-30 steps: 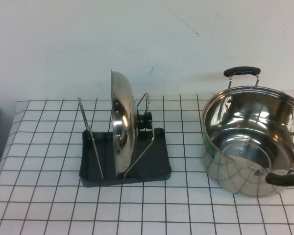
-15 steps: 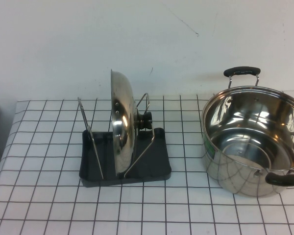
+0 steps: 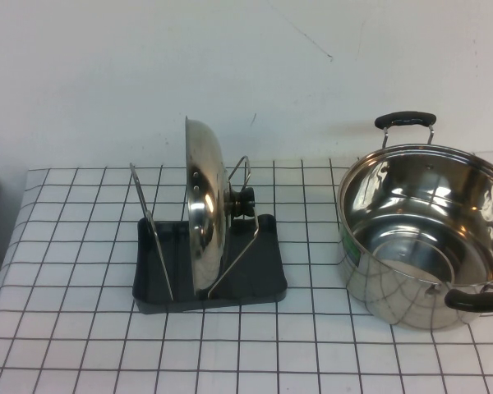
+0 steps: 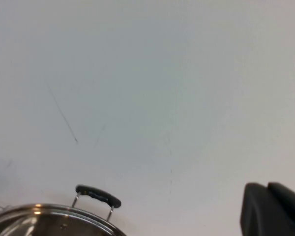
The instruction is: Put pot lid on rack
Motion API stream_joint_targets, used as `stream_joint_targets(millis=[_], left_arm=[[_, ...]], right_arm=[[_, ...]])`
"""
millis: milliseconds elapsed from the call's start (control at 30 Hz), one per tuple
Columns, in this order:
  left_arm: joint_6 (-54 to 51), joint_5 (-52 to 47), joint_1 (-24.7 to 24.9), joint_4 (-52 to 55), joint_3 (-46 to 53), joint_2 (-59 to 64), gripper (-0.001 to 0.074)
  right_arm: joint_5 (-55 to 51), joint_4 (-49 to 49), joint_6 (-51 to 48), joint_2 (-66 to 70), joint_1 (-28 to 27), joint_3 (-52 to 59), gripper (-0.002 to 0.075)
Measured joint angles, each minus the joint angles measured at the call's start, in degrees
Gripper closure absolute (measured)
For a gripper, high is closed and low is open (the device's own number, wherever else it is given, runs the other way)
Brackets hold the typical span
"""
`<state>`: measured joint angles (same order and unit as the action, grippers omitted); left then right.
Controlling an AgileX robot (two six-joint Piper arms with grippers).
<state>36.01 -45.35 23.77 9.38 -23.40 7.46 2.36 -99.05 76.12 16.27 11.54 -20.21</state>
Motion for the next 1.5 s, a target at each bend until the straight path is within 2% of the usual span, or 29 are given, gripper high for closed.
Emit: stream_joint_targets(millis=[67, 100, 267, 367, 467, 567, 733, 900, 1000, 1067, 1133, 1233, 1333, 1500], left_arm=[[0.0, 0.0, 0.0, 0.0, 0.0, 0.0, 0.0736], [0.0, 0.0, 0.0, 0.0, 0.0, 0.0, 0.0736], [0.0, 0.0, 0.0, -0.2, 0.0, 0.0, 0.0736], [0.0, -0.11, 0.0, -0.2, 0.0, 0.0, 0.0736], [0.0, -0.11, 0.0, -0.32, 0.0, 0.0, 0.0736], [-0.11, -0.11, 0.0, -0.32, 0.0, 0.0, 0.0736], [-0.11, -0.11, 0.0, -0.32, 0.0, 0.0, 0.0736], [-0.11, -0.11, 0.0, -0.32, 0.0, 0.0, 0.0736], [-0.11, -0.11, 0.0, -0.43, 0.0, 0.0, 0.0736], [-0.11, -0.11, 0.0, -0.43, 0.0, 0.0, 0.0736], [-0.11, -0.11, 0.0, -0.43, 0.0, 0.0, 0.0736], [-0.11, -0.11, 0.0, -0.43, 0.0, 0.0, 0.0736], [-0.11, -0.11, 0.0, -0.43, 0.0, 0.0, 0.0736], [-0.11, -0.11, 0.0, -0.43, 0.0, 0.0, 0.0736]], right_arm=[[-2.36, 5.99, -7.28, -1.25, 0.0, 1.77, 0.0727], [-3.6, 10.93, -14.63, -2.0, 0.0, 2.11, 0.0727], [-19.2, 58.37, -62.75, -9.51, -1.33, 2.17, 0.0727], [-29.89, 74.24, -76.12, -13.4, -2.06, 2.17, 0.0727], [-34.86, 78.85, -80.0, -14.63, -2.17, 2.17, 0.0727], [-35.39, 79.49, -80.98, -14.74, -2.17, 2.17, 0.0727], [-27.51, 82.03, -82.9, -14.78, -2.17, 4.85, 0.0727], [-18.84, 99.66, -98.86, -15.3, -3.49, 12.75, 0.0727], [-14.33, 109.86, -109.2, -16.01, -7.06, 17.27, 0.0727], [-12.7, 112.79, -111.78, -16.46, -10.56, 19.28, 0.0727], [-12.25, 112.43, -109.99, -16.82, -13.7, 20.5, 0.0727], [-13.92, 106.23, -100.73, -16.94, -16.99, 21.66, 0.0727], [-16.81, 100.69, -92.86, -16.94, -17.49, 21.76, 0.0727], [-21.18, 98.6, -89.42, -16.94, -14.62, 21.76, 0.0727]])
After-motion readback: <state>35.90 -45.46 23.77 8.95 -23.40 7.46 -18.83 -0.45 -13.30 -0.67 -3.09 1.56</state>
